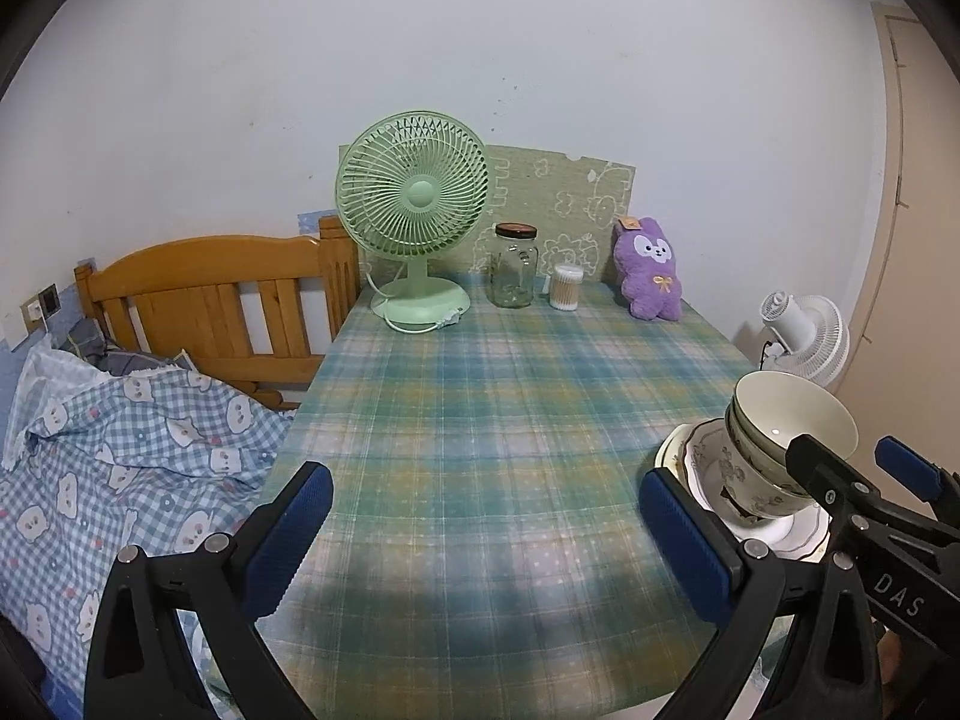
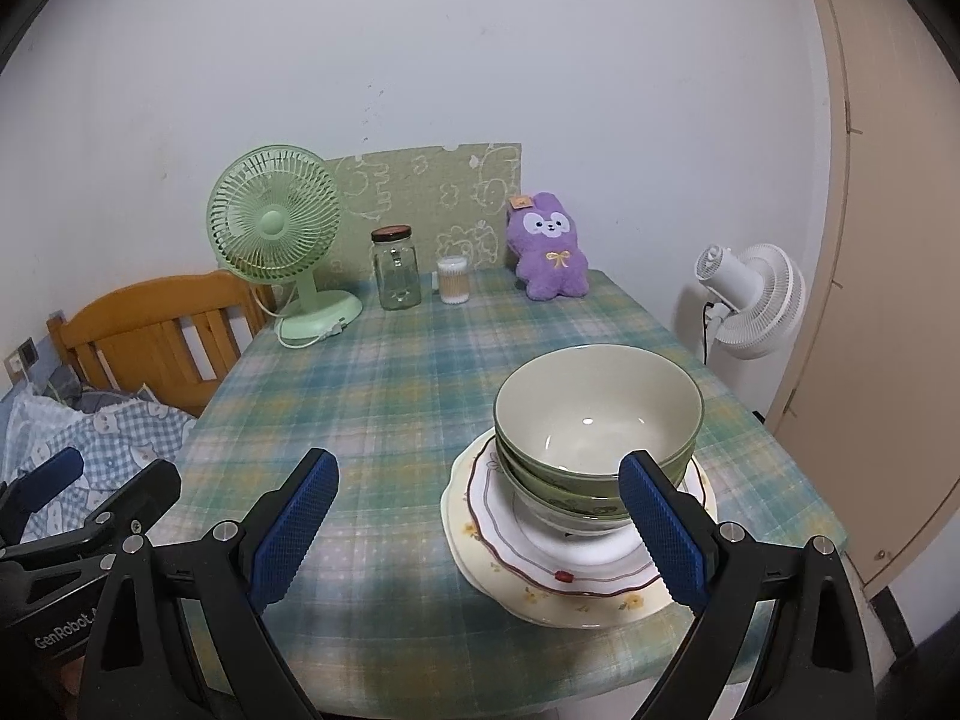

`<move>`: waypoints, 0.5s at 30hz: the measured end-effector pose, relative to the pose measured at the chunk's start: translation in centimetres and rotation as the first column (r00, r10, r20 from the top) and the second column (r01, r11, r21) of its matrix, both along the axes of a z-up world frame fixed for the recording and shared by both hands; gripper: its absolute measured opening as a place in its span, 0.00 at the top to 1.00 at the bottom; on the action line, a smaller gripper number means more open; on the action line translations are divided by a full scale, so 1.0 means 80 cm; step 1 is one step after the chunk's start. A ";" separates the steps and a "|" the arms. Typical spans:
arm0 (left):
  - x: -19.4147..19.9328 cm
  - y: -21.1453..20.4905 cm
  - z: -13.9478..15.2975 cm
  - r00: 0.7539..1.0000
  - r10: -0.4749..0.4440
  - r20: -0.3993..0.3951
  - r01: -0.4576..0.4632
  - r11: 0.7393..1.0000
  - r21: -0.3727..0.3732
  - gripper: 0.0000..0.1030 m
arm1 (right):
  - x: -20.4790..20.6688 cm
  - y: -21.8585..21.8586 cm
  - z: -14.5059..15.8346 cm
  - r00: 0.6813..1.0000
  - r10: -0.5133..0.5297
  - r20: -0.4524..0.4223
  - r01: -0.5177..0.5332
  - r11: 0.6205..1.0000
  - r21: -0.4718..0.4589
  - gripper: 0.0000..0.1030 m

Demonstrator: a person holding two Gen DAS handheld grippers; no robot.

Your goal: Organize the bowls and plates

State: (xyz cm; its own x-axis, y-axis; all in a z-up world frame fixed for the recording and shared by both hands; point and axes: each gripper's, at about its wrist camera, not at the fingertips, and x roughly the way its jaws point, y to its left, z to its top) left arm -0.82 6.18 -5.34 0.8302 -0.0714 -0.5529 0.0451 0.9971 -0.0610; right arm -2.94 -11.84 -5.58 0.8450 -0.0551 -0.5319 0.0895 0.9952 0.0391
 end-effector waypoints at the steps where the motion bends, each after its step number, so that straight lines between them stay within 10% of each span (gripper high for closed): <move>1: -0.001 0.000 0.000 1.000 0.000 -0.001 0.000 1.000 0.001 0.00 | 0.000 0.001 0.001 1.000 0.000 0.000 0.000 1.000 -0.002 0.07; 15: -0.001 0.002 0.007 1.000 0.004 0.006 -0.004 1.000 0.011 0.00 | -0.002 0.004 0.004 1.000 -0.003 -0.006 0.003 1.000 0.001 0.07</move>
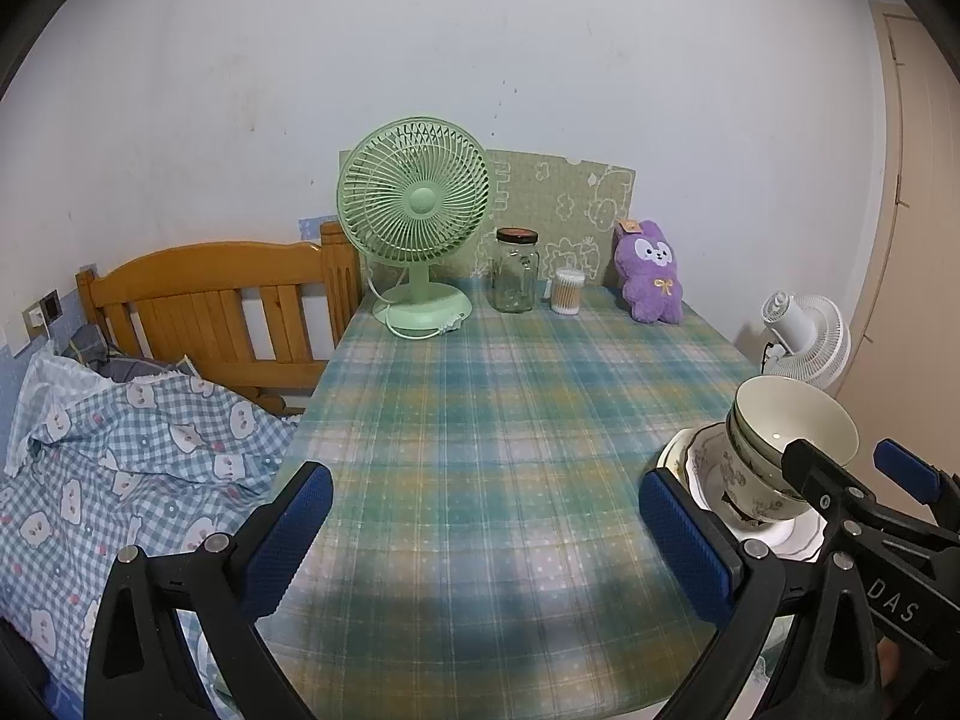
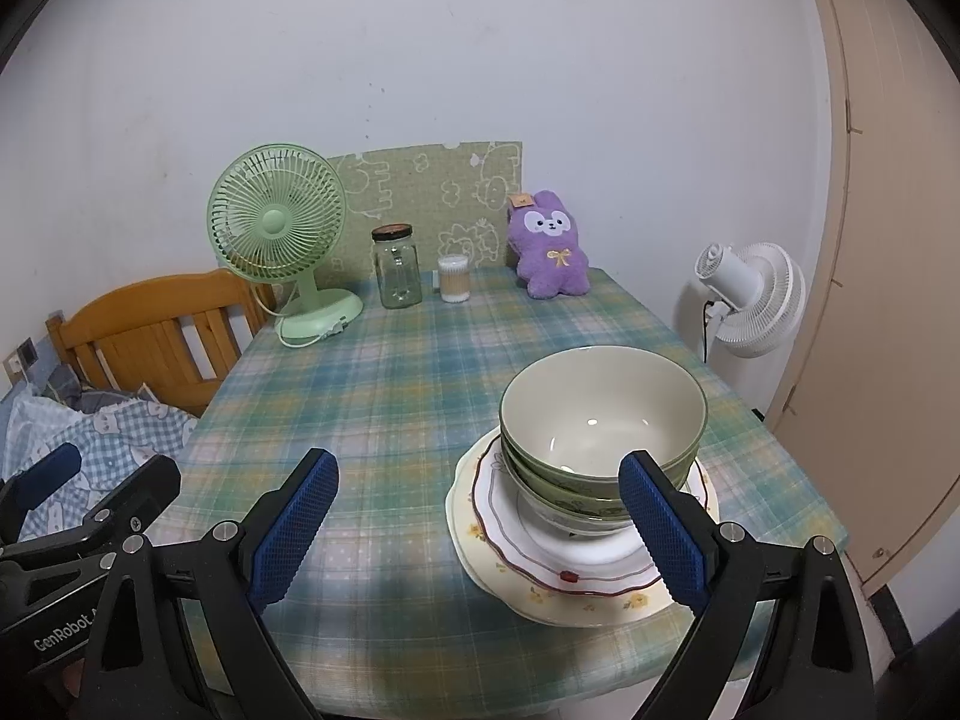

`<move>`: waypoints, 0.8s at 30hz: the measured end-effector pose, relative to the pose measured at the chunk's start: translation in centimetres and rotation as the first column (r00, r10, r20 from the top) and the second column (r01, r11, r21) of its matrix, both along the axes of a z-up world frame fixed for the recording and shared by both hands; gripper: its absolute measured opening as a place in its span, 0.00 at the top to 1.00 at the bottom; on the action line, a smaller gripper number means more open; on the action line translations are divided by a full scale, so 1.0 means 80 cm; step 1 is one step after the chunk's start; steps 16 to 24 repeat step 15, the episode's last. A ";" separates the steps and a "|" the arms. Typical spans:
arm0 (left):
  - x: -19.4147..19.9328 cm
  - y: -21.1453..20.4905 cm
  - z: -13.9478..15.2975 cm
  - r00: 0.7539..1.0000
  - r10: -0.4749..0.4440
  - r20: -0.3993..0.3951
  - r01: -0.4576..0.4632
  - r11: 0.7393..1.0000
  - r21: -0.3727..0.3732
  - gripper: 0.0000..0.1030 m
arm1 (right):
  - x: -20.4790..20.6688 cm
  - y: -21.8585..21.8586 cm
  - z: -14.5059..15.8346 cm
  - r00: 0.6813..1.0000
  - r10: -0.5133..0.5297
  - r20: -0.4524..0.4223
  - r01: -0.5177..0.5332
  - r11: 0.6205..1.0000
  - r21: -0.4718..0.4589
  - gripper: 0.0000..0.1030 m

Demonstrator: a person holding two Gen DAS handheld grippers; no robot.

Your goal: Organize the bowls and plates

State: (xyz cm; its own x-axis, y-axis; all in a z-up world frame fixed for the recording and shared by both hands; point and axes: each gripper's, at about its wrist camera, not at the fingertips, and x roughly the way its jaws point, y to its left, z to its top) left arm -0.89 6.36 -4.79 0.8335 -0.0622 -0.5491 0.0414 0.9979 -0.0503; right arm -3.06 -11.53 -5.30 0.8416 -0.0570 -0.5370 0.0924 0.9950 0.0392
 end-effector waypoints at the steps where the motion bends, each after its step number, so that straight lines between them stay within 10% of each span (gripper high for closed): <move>1: 0.002 0.000 0.001 1.000 0.002 -0.005 -0.002 1.000 0.004 0.00 | 0.000 0.000 0.000 1.000 -0.001 0.000 0.001 1.000 -0.001 0.07; 24: 0.004 -0.004 0.005 1.000 0.003 0.000 -0.003 1.000 0.010 0.00 | -0.001 -0.003 0.003 1.000 -0.007 0.002 0.007 1.000 -0.004 0.07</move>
